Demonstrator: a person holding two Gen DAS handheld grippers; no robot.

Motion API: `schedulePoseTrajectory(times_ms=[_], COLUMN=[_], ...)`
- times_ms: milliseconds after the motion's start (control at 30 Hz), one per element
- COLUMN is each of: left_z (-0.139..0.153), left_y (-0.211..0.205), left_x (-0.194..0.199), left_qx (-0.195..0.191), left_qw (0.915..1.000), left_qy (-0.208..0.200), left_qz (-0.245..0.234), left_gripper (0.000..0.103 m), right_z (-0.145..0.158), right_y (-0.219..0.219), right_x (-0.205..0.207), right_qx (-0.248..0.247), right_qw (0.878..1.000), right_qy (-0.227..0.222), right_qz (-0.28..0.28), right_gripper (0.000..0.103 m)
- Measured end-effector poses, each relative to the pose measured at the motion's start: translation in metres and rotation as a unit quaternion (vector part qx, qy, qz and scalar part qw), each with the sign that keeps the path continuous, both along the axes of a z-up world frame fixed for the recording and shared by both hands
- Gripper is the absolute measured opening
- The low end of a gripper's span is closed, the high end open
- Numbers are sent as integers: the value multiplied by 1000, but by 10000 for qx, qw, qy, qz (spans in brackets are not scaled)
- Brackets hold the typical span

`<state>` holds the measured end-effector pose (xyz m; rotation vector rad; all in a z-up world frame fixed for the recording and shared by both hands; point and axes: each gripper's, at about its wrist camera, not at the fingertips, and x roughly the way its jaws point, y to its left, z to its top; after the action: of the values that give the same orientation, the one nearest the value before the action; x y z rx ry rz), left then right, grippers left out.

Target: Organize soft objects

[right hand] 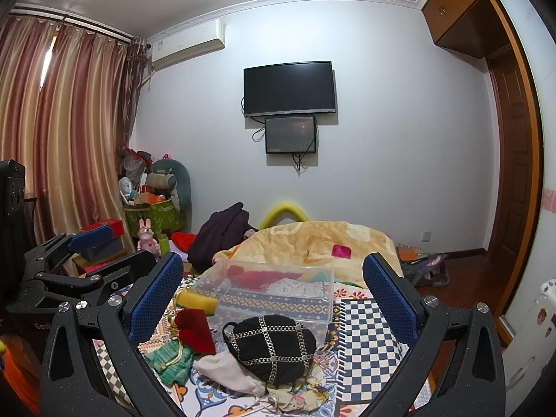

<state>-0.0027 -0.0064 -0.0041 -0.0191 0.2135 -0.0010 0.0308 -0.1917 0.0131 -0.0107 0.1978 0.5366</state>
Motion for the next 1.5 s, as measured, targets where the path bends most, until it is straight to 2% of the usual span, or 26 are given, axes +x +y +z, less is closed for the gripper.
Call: schedulePoseTrajectory(times_ms=[1067, 1200, 1500], left_z=[0, -10, -60], left_y=[-1, 3, 36], left_x=[1, 11, 53], left_qx=[-1, -75, -452], left_qw=[10000, 9997, 9927], left_qy=[40, 243, 1108], left_qz=[-39, -41, 173], left_gripper=[103, 103, 103], right_z=[-1, -10, -51], right_y=[0, 3, 10], right_x=[-2, 7, 40], right_qx=[12, -54, -295], right_qw=[10000, 9999, 9956], right_qy=[-7, 160, 892], right_qz=[7, 3, 39], right_gripper=[103, 103, 103])
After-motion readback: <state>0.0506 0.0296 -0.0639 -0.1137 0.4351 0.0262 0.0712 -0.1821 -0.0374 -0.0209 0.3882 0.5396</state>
